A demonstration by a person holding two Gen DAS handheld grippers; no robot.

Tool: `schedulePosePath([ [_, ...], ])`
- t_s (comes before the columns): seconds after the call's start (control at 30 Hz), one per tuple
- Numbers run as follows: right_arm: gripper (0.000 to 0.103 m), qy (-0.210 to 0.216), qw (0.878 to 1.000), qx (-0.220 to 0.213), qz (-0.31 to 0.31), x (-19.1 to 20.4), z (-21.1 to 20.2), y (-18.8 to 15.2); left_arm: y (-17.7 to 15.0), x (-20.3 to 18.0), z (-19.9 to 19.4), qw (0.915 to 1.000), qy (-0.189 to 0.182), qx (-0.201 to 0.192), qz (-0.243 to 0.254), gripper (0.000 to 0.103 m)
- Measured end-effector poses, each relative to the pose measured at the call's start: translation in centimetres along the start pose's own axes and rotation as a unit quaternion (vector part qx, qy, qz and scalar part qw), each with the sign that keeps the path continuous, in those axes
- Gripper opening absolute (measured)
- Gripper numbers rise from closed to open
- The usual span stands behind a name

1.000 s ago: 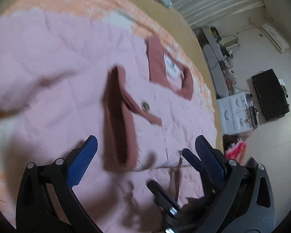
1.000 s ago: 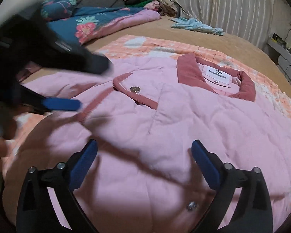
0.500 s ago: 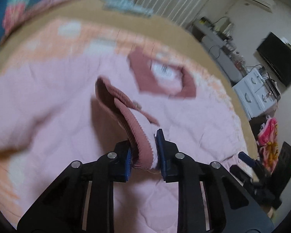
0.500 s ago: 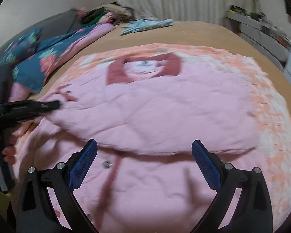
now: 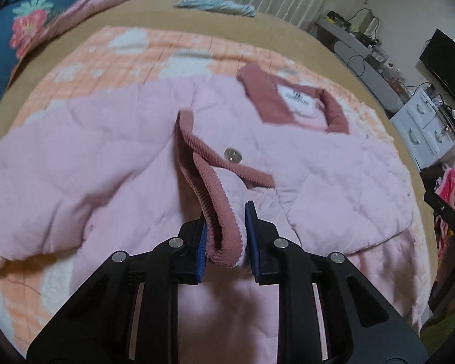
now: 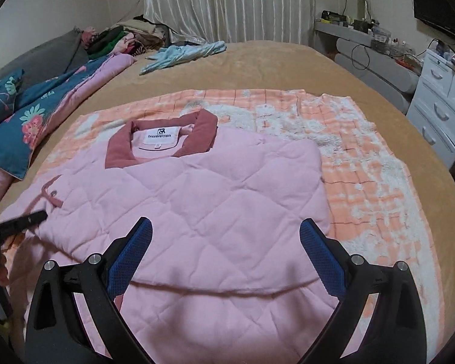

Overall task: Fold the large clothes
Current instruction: 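Open the right tool and release the sleeve on the jacket front, then move the left tool to the other sleeve and grasp its cuff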

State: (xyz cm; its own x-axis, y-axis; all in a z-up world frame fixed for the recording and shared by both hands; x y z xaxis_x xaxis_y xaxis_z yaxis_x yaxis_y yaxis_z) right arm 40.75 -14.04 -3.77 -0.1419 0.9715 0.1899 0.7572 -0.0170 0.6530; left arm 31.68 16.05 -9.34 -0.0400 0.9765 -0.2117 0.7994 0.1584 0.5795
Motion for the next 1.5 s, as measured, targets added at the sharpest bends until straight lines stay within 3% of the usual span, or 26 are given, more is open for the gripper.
schedulePosePath([
  [0.13, 0.097, -0.004, 0.999, 0.035, 0.007, -0.2, 2.8, -0.8, -0.6, 0.5, 0.5, 1.0, -0.003, 0.005, -0.002, 0.017],
  [0.23, 0.097, -0.036, 0.996, 0.084, 0.02, -1.4, 5.9, -2.5, -0.8, 0.7, 0.5, 0.9999, -0.01, 0.004, -0.006, 0.019],
  [0.53, 0.099, -0.066, 0.994, 0.081, 0.024, -1.7, 7.2, -3.3, -1.6, 0.9, -0.7, 1.0, -0.002, 0.003, -0.007, 0.032],
  [0.9, 0.099, 0.01, 0.999, 0.029, 0.027, 3.4, 0.5, -5.1, -3.1, 2.7, -6.3, 0.9988, 0.029, -0.031, -0.027, 0.092],
  [1.5, 0.099, 0.087, 0.996, -0.005, -0.032, 13.0, -6.8, -7.0, -7.9, 7.9, -13.5, 0.9915, 0.066, -0.058, -0.097, 0.094],
])
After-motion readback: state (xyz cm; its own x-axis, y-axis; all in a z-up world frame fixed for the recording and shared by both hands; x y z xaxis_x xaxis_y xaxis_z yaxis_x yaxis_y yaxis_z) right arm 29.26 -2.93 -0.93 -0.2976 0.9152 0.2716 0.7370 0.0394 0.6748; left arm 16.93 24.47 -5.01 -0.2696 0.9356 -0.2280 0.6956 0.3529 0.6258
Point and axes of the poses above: each gripper's, at about its wrist camera, not at the fingertips, and z roughly the way its jaws point, x to its left, y to its top, the point moved 3 cm from there along z, roughly the way its jaws point, and after that the axes turned 11 degrees about z, right-handed, at the moved point
